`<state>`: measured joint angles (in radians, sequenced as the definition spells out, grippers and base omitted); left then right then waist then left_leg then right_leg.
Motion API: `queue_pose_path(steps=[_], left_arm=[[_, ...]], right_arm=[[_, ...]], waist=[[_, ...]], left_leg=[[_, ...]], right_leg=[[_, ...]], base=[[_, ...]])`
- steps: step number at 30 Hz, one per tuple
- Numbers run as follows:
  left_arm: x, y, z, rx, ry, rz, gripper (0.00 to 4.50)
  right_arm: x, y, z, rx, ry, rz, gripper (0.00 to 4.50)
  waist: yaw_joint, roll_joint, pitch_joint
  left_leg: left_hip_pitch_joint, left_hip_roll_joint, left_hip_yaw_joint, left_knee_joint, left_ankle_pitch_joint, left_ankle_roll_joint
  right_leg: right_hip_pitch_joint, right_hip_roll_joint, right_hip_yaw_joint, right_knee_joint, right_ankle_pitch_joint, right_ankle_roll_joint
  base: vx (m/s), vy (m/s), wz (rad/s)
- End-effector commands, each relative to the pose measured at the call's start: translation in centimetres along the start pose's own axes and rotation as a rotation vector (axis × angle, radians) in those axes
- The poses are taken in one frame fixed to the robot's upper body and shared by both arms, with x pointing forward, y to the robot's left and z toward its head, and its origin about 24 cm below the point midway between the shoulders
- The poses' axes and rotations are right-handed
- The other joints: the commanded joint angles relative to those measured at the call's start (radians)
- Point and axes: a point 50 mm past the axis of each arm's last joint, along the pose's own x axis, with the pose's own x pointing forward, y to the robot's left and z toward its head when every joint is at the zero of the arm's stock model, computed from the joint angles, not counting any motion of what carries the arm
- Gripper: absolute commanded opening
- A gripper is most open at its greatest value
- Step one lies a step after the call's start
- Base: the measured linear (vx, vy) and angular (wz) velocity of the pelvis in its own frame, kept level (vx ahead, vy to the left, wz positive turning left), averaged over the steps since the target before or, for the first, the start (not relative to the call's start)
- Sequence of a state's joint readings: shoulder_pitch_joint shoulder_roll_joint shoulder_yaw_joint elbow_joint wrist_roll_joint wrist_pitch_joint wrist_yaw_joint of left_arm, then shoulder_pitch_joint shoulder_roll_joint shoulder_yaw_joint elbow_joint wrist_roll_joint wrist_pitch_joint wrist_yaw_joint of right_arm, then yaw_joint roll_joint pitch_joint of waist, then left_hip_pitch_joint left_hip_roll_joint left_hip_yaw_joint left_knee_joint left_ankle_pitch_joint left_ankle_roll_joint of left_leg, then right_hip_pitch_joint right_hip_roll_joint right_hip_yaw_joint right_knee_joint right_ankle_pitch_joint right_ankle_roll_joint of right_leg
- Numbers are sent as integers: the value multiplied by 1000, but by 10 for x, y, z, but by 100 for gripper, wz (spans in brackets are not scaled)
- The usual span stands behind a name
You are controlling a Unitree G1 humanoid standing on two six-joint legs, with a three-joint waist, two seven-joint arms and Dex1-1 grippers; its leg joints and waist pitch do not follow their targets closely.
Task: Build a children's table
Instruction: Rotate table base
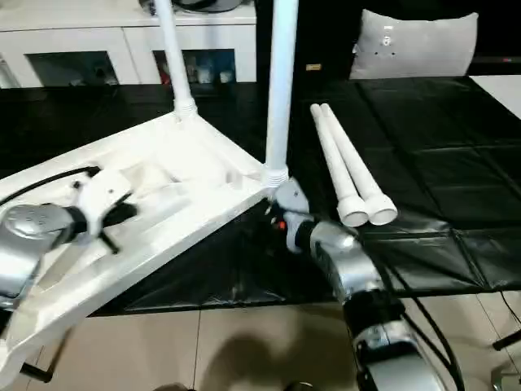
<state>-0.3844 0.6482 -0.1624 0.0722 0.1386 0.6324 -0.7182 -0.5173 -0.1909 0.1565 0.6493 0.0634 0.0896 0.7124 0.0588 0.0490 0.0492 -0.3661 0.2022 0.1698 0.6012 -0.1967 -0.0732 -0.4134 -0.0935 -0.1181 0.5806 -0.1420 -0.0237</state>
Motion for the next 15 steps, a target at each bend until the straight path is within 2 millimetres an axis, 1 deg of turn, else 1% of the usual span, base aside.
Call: queue_pose_path(steps=[1,2,3,4,5,6,7,8,9,10,11,13,15], left_arm=[[0,-3,-6,9,38,-29,4],[0,-6,-9,19,65,-67,4],[0,-8,-12,26,79,-87,4],[1,-9,-13,34,87,-103,4],[4,-12,-16,36,98,-137,4],[4,-12,-16,36,98,-137,4],[6,-15,-17,41,104,-160,4],[9,-19,-19,47,111,-193,4],[12,-23,-19,60,111,-231,4],[14,-27,-18,65,99,-273,4],[16,-32,-15,56,77,-315,4],[18,-38,-9,49,39,-371,4],[20,-44,-1,25,-3,-431,4]], right_arm=[[4,0,2,-9,17,-15,450],[8,1,1,-4,41,-36,450],[10,2,1,-3,50,-44,450],[12,2,1,-6,55,-53,450],[18,3,2,-3,61,-71,450],[18,3,2,-3,61,-71,450],[21,3,3,2,66,-85,450],[25,3,3,3,74,-109,450],[29,3,5,12,77,-133,450],[33,2,7,21,76,-159,450],[36,1,10,31,73,-182,450],[39,0,13,36,72,-205,450],[42,0,16,27,72,-217,450]], waist=[[2,12,-70],[1,11,-70],[-2,11,-68],[-2,12,-69],[-3,13,-69],[-3,13,-68],[-2,14,-69],[-3,15,-70],[-3,18,-69],[-4,19,-69],[-4,20,-72],[-3,21,-73],[-4,20,-74]], left_leg=[[7,22,-9,-77,-222,24],[8,23,-10,-78,-221,19],[6,22,-10,-79,-224,20],[9,23,-10,-78,-234,16],[10,23,-9,-78,-236,14],[9,22,-8,-78,-237,15],[11,22,-9,-78,-236,12],[10,23,-10,-79,-235,9],[13,22,-10,-79,-240,4],[12,21,-9,-79,-242,1],[15,22,-10,-79,-239,-7],[13,22,-9,-78,-222,-9],[12,22,-8,-77,-215,-10]], right_leg=[[60,-54,52,-51,-251,-211],[59,-53,52,-48,-246,-216],[60,-52,52,-50,-249,-217],[57,-54,52,-50,-256,-219],[57,-53,53,-50,-251,-220],[57,-53,53,-51,-252,-220],[57,-53,53,-49,-244,-221],[58,-54,53,-48,-232,-224],[55,-54,53,-49,-230,-230],[55,-52,53,-47,-227,-232],[57,-55,54,-45,-212,-240],[59,-54,55,-38,-169,-246],[61,-54,55,-35,-151,-251]], base=[[0,0,0],[0,0,0],[0,0,0],[0,0,0],[0,0,0],[0,0,0],[0,0,0],[0,0,0],[0,0,0],[0,0,0],[0,0,0],[0,0,0],[0,0,0]])
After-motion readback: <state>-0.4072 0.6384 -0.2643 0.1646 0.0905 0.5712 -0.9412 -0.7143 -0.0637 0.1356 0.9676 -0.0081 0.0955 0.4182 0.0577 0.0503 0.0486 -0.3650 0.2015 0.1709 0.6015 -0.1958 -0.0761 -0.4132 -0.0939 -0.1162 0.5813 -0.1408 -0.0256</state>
